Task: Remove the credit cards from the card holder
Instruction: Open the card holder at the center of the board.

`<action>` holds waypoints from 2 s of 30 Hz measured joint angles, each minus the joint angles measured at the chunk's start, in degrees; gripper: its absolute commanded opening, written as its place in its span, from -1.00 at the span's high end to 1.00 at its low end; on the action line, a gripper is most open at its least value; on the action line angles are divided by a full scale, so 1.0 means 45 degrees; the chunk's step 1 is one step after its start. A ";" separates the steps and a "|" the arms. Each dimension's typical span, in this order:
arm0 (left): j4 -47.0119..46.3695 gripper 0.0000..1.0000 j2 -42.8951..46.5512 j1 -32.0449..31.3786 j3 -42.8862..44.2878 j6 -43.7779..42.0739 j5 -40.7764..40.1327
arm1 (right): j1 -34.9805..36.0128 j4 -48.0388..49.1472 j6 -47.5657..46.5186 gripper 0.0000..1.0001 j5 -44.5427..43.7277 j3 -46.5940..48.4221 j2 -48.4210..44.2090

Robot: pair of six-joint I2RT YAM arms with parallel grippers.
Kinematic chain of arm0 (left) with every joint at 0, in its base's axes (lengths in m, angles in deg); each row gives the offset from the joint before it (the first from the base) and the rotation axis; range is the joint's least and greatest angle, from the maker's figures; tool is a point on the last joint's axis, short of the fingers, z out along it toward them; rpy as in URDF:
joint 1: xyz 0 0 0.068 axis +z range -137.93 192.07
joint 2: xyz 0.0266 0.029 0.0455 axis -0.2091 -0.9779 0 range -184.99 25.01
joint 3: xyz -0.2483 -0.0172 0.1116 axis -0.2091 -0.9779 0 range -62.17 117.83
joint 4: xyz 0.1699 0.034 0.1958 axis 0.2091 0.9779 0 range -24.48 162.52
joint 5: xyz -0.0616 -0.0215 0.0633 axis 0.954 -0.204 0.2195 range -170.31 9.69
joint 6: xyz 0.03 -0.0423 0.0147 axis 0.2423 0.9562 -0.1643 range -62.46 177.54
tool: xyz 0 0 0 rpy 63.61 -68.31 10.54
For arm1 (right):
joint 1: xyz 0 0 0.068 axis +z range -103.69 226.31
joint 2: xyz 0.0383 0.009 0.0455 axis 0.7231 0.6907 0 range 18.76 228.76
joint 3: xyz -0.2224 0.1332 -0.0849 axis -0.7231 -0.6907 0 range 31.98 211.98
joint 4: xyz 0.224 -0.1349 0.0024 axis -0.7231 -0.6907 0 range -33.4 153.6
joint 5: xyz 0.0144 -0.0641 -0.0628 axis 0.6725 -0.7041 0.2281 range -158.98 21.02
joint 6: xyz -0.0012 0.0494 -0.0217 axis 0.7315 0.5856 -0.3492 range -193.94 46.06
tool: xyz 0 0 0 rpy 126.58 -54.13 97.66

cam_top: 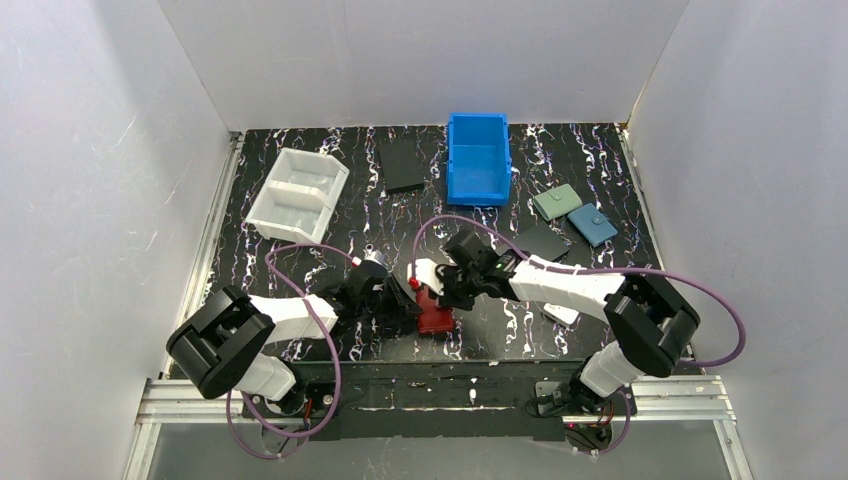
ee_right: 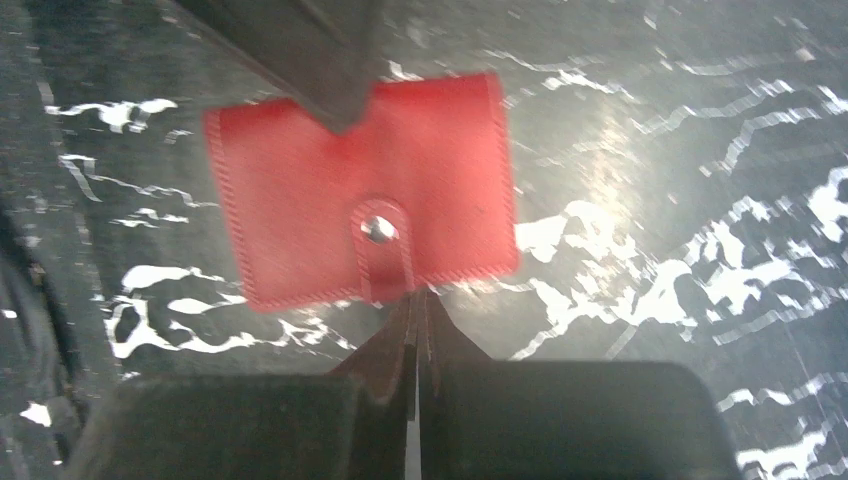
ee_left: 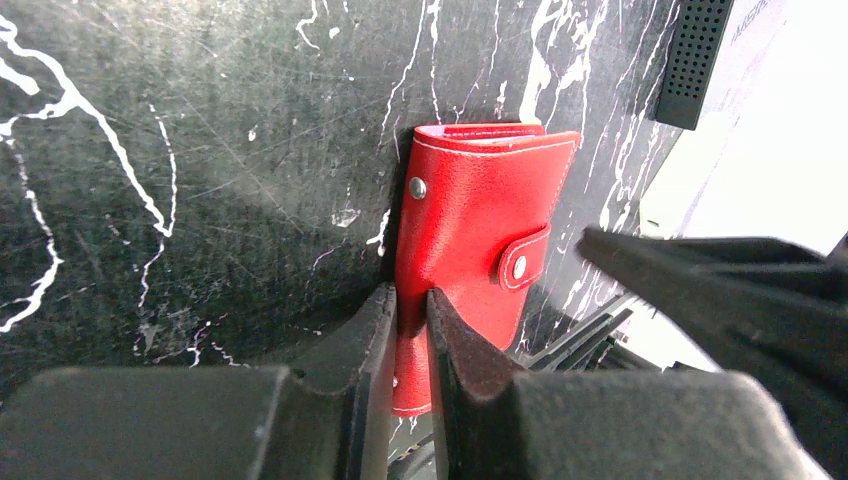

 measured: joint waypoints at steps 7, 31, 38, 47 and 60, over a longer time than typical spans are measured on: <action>0.0291 0.88 0.0612 0.0000 -0.0301 -0.0087 -0.0408 | -0.1083 -0.0083 0.0136 0.97 -0.0316 -0.0039 -0.0461; -0.0257 0.92 -0.0515 -0.0019 0.0413 -0.0869 0.0636 | 0.1622 -0.0486 -0.0209 -0.06 -0.1749 0.0015 0.0364; -0.0505 0.92 -0.0690 -0.0024 0.0452 -0.0860 0.0631 | 0.1622 -0.0563 -0.0175 -0.07 -0.1719 0.0024 0.0335; -0.0918 0.93 -0.1001 -0.0121 0.0505 -0.0729 0.0743 | 0.0699 -0.0782 -0.0311 -0.08 -0.0466 0.0097 0.0291; -0.1088 0.93 -0.1200 -0.0384 0.0539 -0.0685 0.1195 | 0.0185 -0.0831 -0.0476 -0.11 0.0923 0.0238 0.0287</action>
